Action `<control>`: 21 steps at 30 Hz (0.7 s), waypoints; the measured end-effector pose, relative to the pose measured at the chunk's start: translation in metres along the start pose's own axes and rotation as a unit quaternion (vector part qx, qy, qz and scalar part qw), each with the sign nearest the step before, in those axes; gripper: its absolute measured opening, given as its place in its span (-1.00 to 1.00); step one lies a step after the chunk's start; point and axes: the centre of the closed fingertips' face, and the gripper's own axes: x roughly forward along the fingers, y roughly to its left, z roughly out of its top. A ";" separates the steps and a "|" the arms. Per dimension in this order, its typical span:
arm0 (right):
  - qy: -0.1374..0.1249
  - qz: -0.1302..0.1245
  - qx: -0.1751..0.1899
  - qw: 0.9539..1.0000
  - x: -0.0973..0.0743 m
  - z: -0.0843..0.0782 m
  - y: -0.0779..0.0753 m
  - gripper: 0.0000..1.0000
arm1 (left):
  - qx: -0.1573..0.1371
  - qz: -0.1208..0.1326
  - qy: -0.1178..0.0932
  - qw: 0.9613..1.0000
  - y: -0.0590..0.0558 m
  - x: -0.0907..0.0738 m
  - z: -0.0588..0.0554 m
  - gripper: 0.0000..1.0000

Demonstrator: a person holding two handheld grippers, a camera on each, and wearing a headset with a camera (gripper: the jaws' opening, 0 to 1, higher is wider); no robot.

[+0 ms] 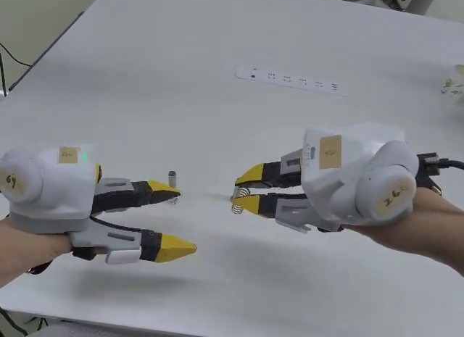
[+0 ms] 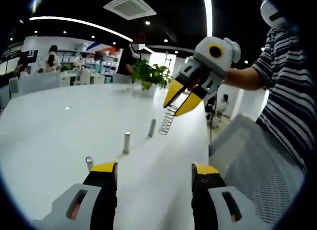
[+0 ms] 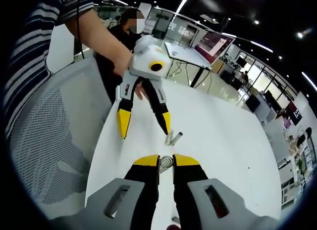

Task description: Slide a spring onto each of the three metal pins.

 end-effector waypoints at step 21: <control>0.007 -0.013 0.014 1.000 0.001 -0.013 -0.005 -0.86 | -0.013 0.068 -0.015 0.997 0.024 -0.026 -0.008 0.95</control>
